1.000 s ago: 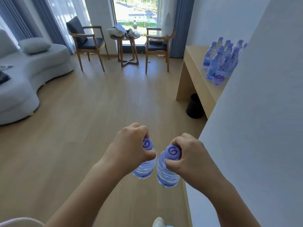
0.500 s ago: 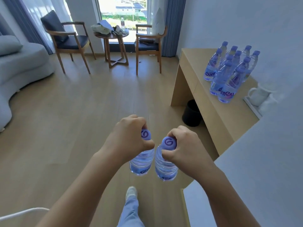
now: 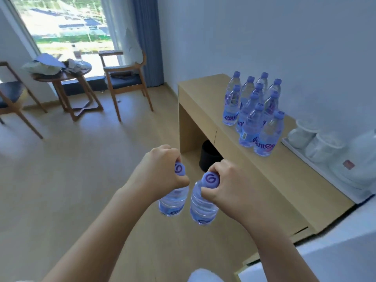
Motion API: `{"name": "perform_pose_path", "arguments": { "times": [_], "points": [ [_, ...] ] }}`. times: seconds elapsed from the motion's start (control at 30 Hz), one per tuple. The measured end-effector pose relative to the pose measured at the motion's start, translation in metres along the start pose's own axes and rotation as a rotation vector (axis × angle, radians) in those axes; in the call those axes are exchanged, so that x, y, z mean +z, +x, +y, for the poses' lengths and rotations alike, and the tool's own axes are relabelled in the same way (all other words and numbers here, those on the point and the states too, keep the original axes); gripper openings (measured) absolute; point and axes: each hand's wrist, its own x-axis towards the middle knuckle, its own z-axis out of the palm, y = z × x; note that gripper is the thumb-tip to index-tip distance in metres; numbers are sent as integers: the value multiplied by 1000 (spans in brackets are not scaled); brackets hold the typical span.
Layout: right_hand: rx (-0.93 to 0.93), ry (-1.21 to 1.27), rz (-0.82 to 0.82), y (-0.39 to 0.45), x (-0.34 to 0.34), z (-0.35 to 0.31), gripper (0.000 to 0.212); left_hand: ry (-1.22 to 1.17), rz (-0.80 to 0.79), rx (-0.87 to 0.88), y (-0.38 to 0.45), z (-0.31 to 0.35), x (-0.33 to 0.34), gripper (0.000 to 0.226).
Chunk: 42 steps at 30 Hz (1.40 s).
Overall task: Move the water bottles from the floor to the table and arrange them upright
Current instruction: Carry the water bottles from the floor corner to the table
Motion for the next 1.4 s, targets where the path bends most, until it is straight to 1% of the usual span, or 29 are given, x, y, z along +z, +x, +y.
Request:
{"name": "perform_pose_path", "arguments": {
  "times": [0.13, 0.33, 0.57, 0.67, 0.77, 0.9, 1.07, 1.27, 1.4],
  "points": [
    [58, -22, 42, 59, -1, 4, 17, -20, -41, 42, 64, -17, -1, 19],
    [134, 6, 94, 161, 0, 29, 17, -9, -106, 116, 178, -34, 6, 20],
    [198, -5, 108, 280, -10, 60, 16, 3, -99, 175, 317, -37, 11, 21],
    [191, -30, 136, 329, -12, 70, 20, -7, -101, 227, 371, -35, 13, 22],
    [205, -63, 170, 371, -14, 80, 17, -32, -99, 252, 422, -37, 18, 21],
    [321, -85, 231, 421, -14, 93, 13, -48, -135, 307, 484, -40, 31, 21],
    [443, -77, 310, 472, -7, 106, 24, -53, -229, 415, 556, -46, 49, 20],
    [681, -81, 433, 513, 6, 113, 15, -64, -398, 620, 625, -50, 69, 19],
    [791, -106, 509, 532, 11, 115, 15, -79, -487, 711, 655, -50, 82, 18]
  ]
}}
